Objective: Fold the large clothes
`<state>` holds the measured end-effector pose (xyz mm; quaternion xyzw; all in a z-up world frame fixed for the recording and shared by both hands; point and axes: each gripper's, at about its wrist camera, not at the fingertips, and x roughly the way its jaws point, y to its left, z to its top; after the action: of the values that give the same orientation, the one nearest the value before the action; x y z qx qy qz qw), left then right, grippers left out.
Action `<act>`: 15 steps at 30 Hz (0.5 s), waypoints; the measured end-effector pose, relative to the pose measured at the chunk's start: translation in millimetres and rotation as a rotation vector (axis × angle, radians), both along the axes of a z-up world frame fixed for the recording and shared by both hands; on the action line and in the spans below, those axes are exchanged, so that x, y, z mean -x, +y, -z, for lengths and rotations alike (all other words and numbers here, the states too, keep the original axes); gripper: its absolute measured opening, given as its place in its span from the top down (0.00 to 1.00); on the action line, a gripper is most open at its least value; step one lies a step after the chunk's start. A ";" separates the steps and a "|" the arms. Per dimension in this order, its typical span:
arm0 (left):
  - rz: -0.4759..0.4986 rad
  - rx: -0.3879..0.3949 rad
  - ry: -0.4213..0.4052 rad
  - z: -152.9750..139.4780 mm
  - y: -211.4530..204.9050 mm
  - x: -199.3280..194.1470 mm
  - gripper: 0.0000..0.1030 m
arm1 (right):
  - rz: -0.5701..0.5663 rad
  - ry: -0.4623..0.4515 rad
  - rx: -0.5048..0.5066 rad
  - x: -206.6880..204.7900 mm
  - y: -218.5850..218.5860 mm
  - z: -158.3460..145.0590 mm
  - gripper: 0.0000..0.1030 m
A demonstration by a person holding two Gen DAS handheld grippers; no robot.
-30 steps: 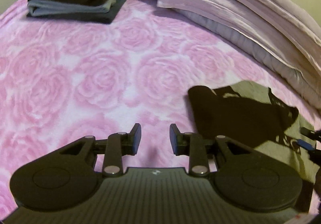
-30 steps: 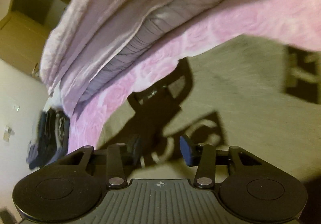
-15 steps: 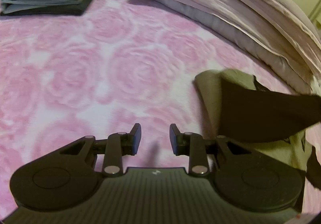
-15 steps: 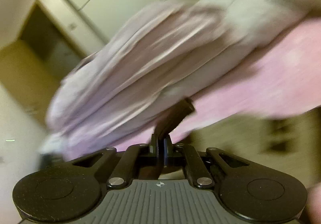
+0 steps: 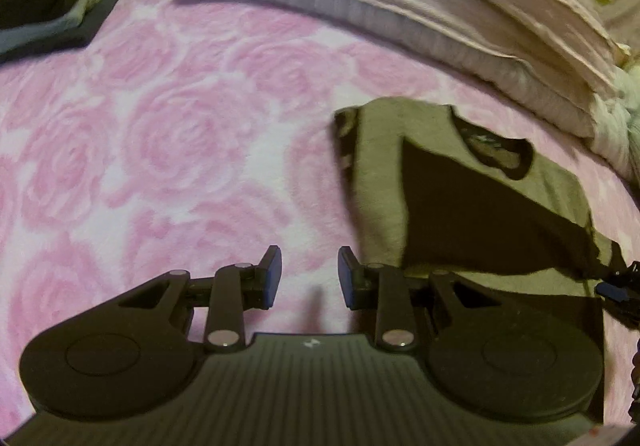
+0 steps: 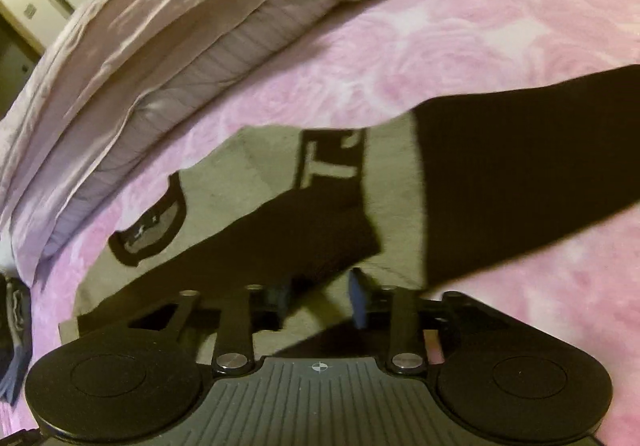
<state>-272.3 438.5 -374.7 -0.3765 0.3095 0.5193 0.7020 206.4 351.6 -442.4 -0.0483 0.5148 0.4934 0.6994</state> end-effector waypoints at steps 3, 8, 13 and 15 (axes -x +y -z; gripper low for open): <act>0.067 -0.041 -0.005 -5.6 1.9 -24.2 0.75 | 0.042 0.040 -0.051 -16.7 -7.4 -3.3 0.70; 0.209 -0.040 0.040 13.8 13.7 -74.2 0.75 | 0.046 0.073 -0.024 -40.8 -8.4 6.6 0.70; 0.219 0.000 0.106 30.2 15.6 -82.9 0.76 | 0.120 0.095 -0.040 -84.8 -47.2 -9.2 0.69; 0.185 0.002 0.091 19.3 10.9 -73.8 0.76 | 0.230 0.109 -0.053 -118.7 -77.2 -12.1 0.67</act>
<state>-198.5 449.3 -394.0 -0.3232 0.3749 0.4685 0.7318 325.1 274.3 -430.3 0.0566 0.5409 0.4253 0.7234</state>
